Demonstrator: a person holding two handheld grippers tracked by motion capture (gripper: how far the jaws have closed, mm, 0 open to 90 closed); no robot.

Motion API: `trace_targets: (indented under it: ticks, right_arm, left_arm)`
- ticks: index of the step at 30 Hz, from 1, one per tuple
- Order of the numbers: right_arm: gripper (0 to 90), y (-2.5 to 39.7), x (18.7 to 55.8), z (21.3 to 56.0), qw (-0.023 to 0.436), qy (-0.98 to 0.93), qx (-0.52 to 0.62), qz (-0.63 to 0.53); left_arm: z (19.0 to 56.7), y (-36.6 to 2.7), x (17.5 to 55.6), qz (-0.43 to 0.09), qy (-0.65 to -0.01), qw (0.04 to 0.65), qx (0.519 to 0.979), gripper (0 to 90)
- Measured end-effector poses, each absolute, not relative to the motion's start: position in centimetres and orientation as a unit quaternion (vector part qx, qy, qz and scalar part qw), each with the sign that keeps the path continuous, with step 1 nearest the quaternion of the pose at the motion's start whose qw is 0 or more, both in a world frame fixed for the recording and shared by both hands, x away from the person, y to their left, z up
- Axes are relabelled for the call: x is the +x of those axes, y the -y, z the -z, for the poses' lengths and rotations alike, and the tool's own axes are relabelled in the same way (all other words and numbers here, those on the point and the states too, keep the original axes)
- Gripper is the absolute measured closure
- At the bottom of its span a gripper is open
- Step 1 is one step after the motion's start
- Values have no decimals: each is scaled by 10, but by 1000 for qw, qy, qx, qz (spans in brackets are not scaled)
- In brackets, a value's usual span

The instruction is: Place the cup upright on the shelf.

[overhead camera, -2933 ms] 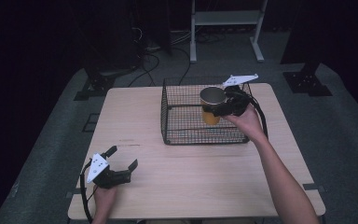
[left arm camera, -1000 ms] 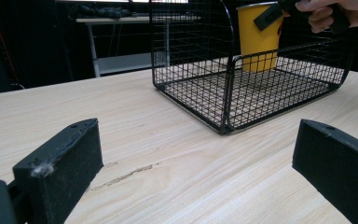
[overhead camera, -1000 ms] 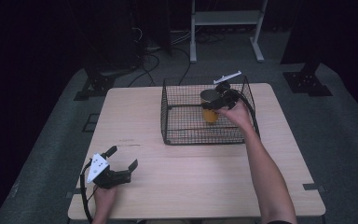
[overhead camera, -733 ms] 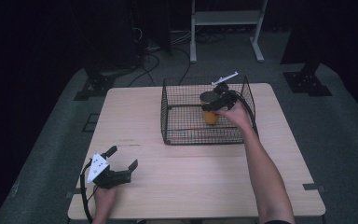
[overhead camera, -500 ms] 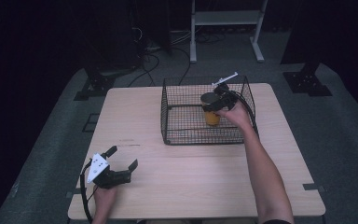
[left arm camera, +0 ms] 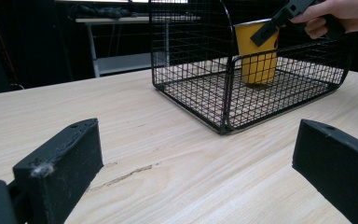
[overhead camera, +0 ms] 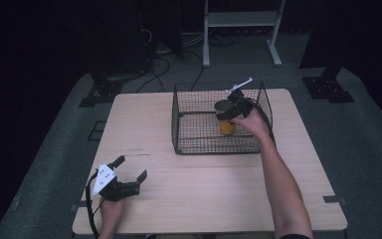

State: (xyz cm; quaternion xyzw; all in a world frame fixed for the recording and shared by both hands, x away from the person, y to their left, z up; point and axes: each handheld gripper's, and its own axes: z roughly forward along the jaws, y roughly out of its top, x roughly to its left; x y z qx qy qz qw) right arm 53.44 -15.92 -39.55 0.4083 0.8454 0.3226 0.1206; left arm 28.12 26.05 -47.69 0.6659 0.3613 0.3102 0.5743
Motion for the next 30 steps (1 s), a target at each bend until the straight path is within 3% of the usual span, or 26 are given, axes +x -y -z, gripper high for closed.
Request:
trace_targets:
  ticks: [30]
  right_arm:
    - [108,160,527,394,121,-854,399,-311]
  left_arm:
    - [477,-260,281,-312,-360,573,667,8]
